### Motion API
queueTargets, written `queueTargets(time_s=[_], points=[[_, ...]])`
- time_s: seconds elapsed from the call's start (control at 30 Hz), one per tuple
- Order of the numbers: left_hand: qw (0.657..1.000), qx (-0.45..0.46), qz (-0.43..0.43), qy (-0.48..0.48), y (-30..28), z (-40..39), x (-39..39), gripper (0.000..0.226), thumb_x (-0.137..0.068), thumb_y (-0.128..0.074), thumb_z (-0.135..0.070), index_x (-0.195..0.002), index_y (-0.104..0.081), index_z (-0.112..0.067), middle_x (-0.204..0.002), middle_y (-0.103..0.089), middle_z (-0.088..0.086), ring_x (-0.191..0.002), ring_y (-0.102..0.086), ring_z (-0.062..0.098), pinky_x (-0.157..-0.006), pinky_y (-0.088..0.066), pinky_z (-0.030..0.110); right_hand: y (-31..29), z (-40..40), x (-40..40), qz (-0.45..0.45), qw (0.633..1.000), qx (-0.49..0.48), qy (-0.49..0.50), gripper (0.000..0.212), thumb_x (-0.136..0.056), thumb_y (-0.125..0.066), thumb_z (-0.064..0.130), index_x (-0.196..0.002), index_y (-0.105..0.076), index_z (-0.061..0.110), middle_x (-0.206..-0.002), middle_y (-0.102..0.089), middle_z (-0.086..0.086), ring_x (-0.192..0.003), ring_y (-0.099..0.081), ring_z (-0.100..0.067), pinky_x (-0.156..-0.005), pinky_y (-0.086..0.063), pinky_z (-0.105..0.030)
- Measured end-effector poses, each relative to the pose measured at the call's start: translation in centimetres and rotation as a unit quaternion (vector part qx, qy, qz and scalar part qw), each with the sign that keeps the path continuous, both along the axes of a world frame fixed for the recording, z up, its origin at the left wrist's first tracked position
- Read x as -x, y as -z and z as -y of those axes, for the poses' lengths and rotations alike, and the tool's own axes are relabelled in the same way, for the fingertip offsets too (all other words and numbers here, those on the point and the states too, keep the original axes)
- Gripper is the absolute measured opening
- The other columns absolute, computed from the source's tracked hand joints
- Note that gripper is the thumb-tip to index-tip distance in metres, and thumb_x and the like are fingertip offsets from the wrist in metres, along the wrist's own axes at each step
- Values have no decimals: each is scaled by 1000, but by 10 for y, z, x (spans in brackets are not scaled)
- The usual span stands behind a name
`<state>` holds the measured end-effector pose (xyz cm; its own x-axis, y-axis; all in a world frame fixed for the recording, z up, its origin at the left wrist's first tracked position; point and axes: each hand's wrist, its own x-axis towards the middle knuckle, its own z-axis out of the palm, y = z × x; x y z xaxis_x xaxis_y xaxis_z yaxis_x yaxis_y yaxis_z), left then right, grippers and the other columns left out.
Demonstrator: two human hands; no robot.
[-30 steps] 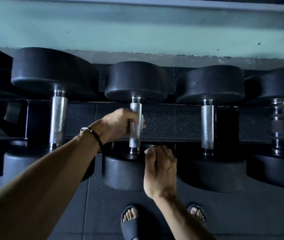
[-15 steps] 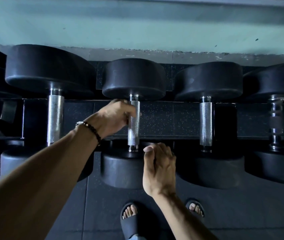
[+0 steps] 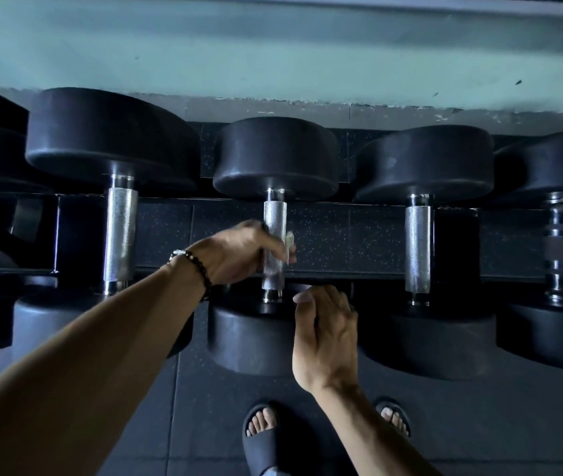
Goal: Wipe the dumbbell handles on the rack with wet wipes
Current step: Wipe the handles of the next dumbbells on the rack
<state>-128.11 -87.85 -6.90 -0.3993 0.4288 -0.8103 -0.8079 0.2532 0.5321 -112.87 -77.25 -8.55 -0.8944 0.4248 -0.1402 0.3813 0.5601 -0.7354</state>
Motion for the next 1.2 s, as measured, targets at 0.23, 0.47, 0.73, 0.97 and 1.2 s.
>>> queueTargets(time_s=[0.23,0.47,0.73,0.97,1.2], points=[[999,-13,13,40,1,5,-2,28,-65,-78,0,-86,-61,-7,-91,-65,11,-89,-65,27,-79,-55,34,3,0,-1,21,1000,-11,-14,43,-93,-27,35,-80,-64,15,-87,-65,0,-86,-57,-29,-81,-46,-47],[983,-41,-104,-145,0,-8,20,44,-47,-75,3,-88,-61,7,-91,-65,20,-86,-68,32,-75,-58,37,2,0,-2,-7,1000,-12,-1,39,-95,-32,33,-78,-63,15,-86,-64,0,-83,-59,-30,-79,-47,-46],[964,53,-255,-50,-27,4,-22,19,-56,-55,-10,-70,-43,-4,-63,-34,-1,-65,-34,17,-61,-31,28,-3,0,-1,-1,1000,-11,0,42,-94,-31,33,-77,-63,13,-83,-64,-2,-80,-59,-30,-79,-48,-46],[891,189,-393,125,-32,-23,-35,29,-88,-57,-8,-110,-39,-13,-106,-35,0,-80,-45,13,-56,-35,13,-1,0,0,0,1000,-14,-9,42,-95,-31,33,-79,-64,13,-86,-66,-4,-83,-59,-32,-80,-49,-46],[880,231,-369,188,-38,-26,-16,66,-88,-49,-2,-144,-15,2,-157,-12,18,-128,-44,34,-78,-38,15,4,0,-1,17,999,-39,-27,43,-95,-29,34,-81,-65,14,-90,-66,-4,-86,-59,-30,-80,-48,-44]])
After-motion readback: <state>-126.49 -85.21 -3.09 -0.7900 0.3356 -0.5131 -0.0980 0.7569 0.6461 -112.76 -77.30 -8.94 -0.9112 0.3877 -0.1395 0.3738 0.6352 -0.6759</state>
